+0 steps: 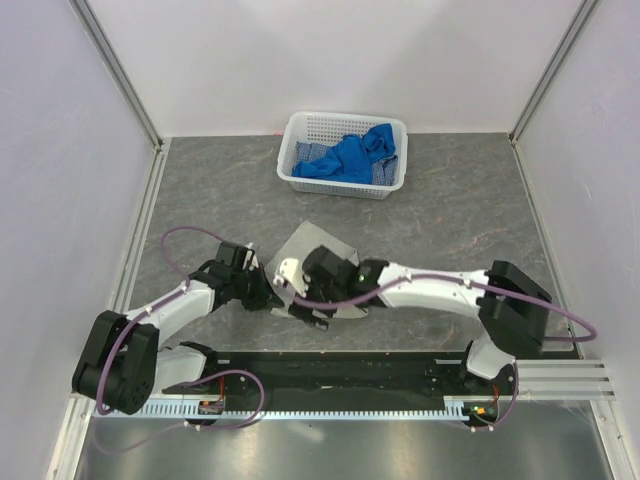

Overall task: Fold the napkin, place the utensils inside, and roll it up
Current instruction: Roll the napkin with the utensil

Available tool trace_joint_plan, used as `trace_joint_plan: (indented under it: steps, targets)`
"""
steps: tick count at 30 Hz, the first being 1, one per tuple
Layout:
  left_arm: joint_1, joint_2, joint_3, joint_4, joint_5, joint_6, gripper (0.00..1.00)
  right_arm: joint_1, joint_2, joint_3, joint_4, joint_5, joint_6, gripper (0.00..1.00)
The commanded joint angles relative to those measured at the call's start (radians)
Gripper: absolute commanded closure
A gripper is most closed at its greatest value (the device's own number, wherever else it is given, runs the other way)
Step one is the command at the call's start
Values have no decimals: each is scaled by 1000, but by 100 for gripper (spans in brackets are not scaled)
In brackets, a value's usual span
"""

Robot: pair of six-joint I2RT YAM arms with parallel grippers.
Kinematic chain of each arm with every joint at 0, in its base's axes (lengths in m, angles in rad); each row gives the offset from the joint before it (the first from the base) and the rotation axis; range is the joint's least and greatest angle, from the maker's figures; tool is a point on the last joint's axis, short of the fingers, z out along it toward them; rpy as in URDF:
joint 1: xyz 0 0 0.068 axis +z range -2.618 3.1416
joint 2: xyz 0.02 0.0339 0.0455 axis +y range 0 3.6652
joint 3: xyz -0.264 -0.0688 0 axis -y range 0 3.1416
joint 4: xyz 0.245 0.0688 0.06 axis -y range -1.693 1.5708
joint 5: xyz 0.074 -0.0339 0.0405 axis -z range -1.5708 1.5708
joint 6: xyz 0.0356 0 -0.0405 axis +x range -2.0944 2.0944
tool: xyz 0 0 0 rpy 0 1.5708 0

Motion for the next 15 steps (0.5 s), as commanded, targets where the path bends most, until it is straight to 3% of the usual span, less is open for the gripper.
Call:
trace_joint_plan:
  steps: [1, 10, 15]
  targets:
    - [11, 34, 48, -21, 41, 49, 98, 115, -88, -168, 231, 291, -79, 16]
    - [23, 40, 67, -34, 50, 64, 98, 145, -36, -230, 309, 393, -135, 19]
    - [23, 46, 71, -37, 50, 68, 98, 145, -14, -237, 322, 364, -171, 24]
